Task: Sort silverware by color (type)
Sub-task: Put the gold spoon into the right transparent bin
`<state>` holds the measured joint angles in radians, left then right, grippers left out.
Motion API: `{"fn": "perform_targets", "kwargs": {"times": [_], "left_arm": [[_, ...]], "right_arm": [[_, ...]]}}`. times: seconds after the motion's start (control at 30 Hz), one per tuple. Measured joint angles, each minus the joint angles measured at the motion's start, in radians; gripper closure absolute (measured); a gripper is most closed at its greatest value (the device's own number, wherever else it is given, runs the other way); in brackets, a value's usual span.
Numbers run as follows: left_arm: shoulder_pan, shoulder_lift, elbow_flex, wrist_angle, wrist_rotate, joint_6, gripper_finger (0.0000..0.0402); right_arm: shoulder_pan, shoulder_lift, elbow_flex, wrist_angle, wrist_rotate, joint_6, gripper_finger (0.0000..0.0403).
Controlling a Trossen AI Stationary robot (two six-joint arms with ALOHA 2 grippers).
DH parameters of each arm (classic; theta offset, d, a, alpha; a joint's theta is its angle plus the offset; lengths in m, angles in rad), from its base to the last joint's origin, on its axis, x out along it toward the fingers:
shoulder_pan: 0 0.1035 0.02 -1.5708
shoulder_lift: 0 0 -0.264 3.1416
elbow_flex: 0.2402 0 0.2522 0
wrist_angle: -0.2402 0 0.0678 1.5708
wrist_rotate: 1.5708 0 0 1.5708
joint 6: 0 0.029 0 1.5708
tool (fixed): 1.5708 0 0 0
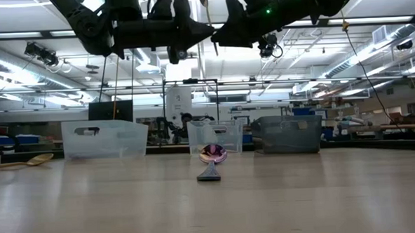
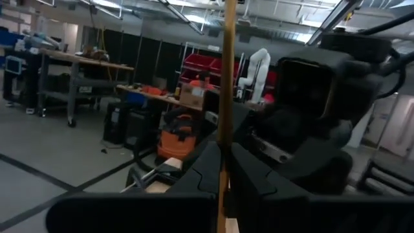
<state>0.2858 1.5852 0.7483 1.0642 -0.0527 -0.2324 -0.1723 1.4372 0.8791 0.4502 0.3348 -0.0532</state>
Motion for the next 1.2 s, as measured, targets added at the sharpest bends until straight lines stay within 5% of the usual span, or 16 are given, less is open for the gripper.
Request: {"fn": "perform_targets", "kwargs": {"times": [0.67, 0.93, 1.2], "left_arm": [[-0.048, -0.001, 0.000, 0.050, -0.002, 0.067, 0.0377], [-0.049, -0.001, 0.000, 0.042, -0.002, 0.061, 0.0366], [-0.051, -0.014, 0.002, -0.058, 0.005, 0.059, 0.0282]], "right_arm": [[-0.008, 0.000, 0.000, 0.050, -0.124, -0.022, 0.0376], [-0.008, 0.000, 0.000, 0.043, -0.119, -0.003, 0.0378], [-0.008, 0.002, -0.001, 0.013, -0.119, -0.003, 0.0372]]}}
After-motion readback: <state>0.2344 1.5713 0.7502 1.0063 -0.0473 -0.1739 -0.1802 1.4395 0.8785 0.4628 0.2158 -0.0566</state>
